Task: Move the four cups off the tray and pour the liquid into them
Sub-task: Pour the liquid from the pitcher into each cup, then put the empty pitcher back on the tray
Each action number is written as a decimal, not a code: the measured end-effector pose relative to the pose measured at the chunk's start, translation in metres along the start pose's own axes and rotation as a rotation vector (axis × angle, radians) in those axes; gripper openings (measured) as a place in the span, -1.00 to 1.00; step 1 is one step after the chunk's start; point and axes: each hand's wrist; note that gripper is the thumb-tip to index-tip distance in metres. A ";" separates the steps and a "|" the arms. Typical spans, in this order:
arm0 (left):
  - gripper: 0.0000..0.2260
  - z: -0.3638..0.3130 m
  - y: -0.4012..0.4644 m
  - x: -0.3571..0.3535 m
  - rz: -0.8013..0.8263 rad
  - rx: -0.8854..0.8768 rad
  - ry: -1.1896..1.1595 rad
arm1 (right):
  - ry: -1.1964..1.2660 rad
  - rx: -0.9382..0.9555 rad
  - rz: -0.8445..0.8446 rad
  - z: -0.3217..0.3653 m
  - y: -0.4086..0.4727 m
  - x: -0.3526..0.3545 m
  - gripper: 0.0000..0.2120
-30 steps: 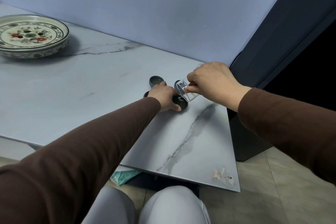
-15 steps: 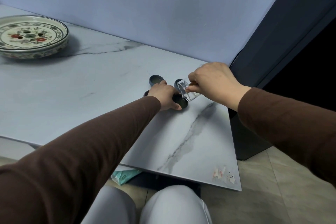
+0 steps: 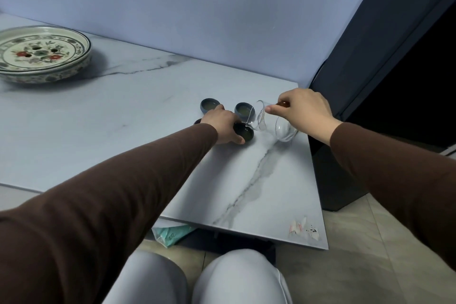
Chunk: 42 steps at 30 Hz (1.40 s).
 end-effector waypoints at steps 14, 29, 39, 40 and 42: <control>-0.48 0.004 -0.036 0.015 -0.184 0.004 -0.016 | 0.606 -0.379 0.027 0.001 -0.016 -0.009 -0.49; -0.75 0.110 -0.089 0.072 -0.257 0.057 0.120 | 1.021 -0.227 -0.003 0.098 0.016 -0.030 -0.63; -0.76 0.187 -0.043 0.074 -0.179 0.039 0.190 | 1.115 -0.116 0.033 0.143 0.092 -0.084 -0.56; -0.76 0.193 -0.041 0.076 -0.180 0.047 0.178 | 1.137 -0.113 0.044 0.145 0.098 -0.088 -0.58; -0.76 0.200 -0.041 0.079 -0.170 0.073 0.139 | 1.169 -0.143 0.075 0.147 0.102 -0.093 -0.58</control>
Point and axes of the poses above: each hand's wrist, its own y-axis towards the middle knuckle, its own x-axis out of the back of the hand, z = x × y, and after that the axes turned 4 degrees about -x, right-handed
